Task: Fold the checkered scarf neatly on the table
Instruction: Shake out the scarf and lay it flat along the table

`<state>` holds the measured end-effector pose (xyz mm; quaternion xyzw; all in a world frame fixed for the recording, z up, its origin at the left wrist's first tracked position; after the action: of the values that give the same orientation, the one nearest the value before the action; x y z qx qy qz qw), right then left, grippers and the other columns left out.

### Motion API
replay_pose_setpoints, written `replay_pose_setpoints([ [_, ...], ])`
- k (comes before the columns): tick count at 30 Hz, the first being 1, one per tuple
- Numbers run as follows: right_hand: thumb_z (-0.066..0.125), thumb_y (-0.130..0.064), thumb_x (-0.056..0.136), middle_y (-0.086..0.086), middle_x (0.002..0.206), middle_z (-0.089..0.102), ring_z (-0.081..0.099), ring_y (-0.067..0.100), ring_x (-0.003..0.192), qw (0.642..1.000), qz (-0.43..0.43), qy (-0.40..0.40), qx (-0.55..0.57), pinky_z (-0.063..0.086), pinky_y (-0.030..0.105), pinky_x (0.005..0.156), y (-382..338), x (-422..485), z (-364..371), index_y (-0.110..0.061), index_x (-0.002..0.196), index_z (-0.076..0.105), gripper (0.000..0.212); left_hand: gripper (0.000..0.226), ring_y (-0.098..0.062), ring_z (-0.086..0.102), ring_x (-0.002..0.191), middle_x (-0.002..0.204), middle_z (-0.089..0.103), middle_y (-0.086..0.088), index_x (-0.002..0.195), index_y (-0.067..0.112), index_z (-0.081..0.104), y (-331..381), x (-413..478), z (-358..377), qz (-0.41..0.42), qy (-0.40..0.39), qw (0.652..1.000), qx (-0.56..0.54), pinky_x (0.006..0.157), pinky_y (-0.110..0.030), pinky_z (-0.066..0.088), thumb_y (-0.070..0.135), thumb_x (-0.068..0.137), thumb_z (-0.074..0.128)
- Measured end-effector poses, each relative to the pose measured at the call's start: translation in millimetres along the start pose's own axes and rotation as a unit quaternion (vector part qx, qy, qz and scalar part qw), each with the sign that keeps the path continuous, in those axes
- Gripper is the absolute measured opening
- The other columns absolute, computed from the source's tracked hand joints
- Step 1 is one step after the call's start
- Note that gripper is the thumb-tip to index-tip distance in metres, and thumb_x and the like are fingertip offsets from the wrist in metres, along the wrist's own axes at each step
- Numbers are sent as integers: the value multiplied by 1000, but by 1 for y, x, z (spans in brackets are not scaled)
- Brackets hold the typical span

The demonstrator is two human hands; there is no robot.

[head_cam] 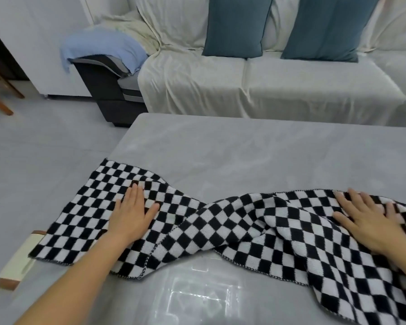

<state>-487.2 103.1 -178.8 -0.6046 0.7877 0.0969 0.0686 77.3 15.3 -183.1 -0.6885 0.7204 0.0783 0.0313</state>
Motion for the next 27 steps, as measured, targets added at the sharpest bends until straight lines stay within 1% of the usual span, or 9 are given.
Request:
replay_pose_setpoints([
  [4,-21,-76,67,-4,157,-6,-4,18,144,992,-49,49,108,-5,53,113,-69,-2,-30,-49,137,-12,75,90,-10,-14,143,156,-16,2,147,19,-12,2,-60,6,73,-25,996,-48,118,-35,-2,74,76,-15],
  [8,-15,-77,72,-8,154,-14,-13,14,142,964,-222,58,130,-11,48,112,-197,-34,-68,-48,140,-11,74,92,-9,-18,143,152,-21,6,146,23,-15,-5,-107,6,125,-49,991,-18,115,-29,-11,78,72,-19],
  [11,-1,-80,76,-8,152,-18,-17,14,142,915,-395,54,65,-18,46,112,-311,-97,-64,-36,146,-9,83,95,-9,-21,142,152,-23,4,144,22,-18,-4,-115,3,131,-57,990,-10,115,-30,-12,81,70,-18],
  [15,29,-79,76,0,155,5,1,17,143,832,-551,72,18,-15,49,112,-418,-155,-41,-19,149,12,96,99,-5,-18,142,155,-19,7,148,22,-13,-5,-121,4,157,-86,984,-22,116,-29,-10,85,74,4],
  [17,40,-73,75,2,154,20,12,18,143,821,-569,55,0,-14,52,112,-443,-158,-35,-17,144,28,90,105,-3,-19,141,154,-20,10,149,23,-12,-11,-125,5,174,-101,980,-12,115,-28,-10,88,74,20],
  [20,56,-49,81,-1,123,61,50,14,121,810,-581,72,37,-21,45,111,-456,-159,-48,-19,104,63,39,110,-3,-21,140,152,-23,13,150,24,-12,-21,-127,7,195,-95,976,16,115,-30,-12,90,71,29],
  [23,45,-49,85,-6,84,68,64,12,83,832,-534,94,117,-11,36,116,-443,-149,-66,-20,86,57,31,96,-2,-18,141,152,-18,16,150,28,-7,-25,-121,9,195,-64,979,8,116,-32,-11,82,79,29],
  [25,38,-56,85,-5,81,71,66,13,76,836,-503,105,190,-5,27,116,-430,-143,-84,-29,86,44,28,75,-2,-9,142,152,-8,18,149,32,0,-33,-113,4,175,-22,984,-19,119,-37,-3,65,90,31],
  [27,39,-58,85,-6,83,73,68,15,76,832,-485,123,239,6,27,116,-416,-140,-103,-37,81,29,24,60,-6,6,144,153,8,17,148,33,12,-52,-105,-9,129,33,989,-64,120,-39,8,35,97,43],
])
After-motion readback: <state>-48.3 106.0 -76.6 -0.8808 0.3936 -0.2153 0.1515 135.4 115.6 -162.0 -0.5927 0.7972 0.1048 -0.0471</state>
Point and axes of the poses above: each hand's wrist, its own x-axis towards the middle knuckle, its own z-axis out of the palm, y = z × x, the point moved 9 cm from there along x, towards the middle knuckle
